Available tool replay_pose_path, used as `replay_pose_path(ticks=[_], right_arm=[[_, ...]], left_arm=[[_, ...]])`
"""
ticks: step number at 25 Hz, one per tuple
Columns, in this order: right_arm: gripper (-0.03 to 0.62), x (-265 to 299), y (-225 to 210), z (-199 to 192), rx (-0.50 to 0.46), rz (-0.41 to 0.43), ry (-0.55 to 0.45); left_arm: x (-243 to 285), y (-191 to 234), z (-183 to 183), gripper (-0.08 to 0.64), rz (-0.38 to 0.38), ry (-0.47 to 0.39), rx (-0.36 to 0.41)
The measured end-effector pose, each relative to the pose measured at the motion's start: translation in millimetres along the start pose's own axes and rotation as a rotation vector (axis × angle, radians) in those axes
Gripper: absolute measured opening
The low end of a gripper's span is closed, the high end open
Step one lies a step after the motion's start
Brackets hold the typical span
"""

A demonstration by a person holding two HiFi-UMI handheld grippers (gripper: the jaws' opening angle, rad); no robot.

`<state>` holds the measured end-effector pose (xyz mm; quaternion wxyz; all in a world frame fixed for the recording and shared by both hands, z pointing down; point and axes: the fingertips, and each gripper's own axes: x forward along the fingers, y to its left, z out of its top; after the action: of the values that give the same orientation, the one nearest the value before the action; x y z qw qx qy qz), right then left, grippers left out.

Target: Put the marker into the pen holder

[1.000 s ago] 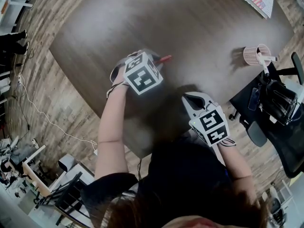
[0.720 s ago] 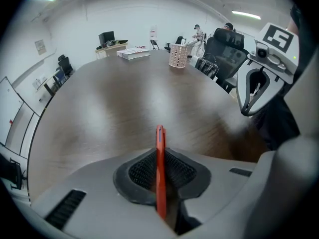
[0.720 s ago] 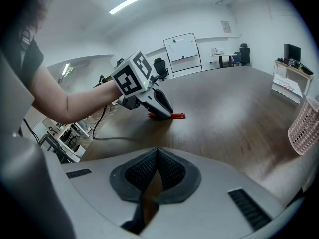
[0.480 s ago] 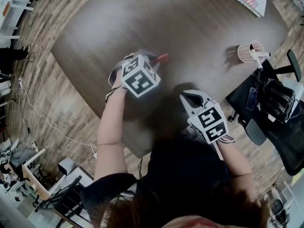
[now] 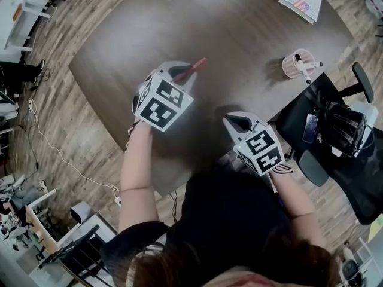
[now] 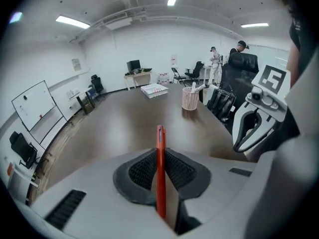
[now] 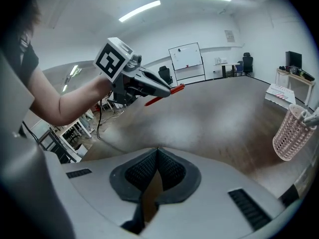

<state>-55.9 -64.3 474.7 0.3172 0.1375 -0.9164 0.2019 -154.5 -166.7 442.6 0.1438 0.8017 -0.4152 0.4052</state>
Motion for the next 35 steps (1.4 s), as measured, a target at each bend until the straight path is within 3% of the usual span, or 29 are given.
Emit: replay_pose_path(ticks=[5, 13, 23, 29, 35], right_arm=[[0.018, -32, -20, -1, -0.021, 0.011, -0.022], [0.018, -79, -72, -16, 0.006, -0.043, -0.052], [0.018, -117, -121, -26, 0.058, -0.088, -0.083], [0.018, -125, -140, -38, 0.086, -0.088, -0.09], [0.018, -126, -148, -46, 0.107, -0.068, -0.076]], left_arm=[[5, -33, 48, 0.063, -0.002, -0.054, -0.007], [40, -80, 118, 0.063, -0.022, -0.091, 0.049], [82, -109, 216, 0.063, -0.116, -0.308, -0.054], [100, -116, 247, 0.063, -0.145, -0.444, -0.135], [105, -115, 270, 0.063, -0.155, -0.601, -0.163]])
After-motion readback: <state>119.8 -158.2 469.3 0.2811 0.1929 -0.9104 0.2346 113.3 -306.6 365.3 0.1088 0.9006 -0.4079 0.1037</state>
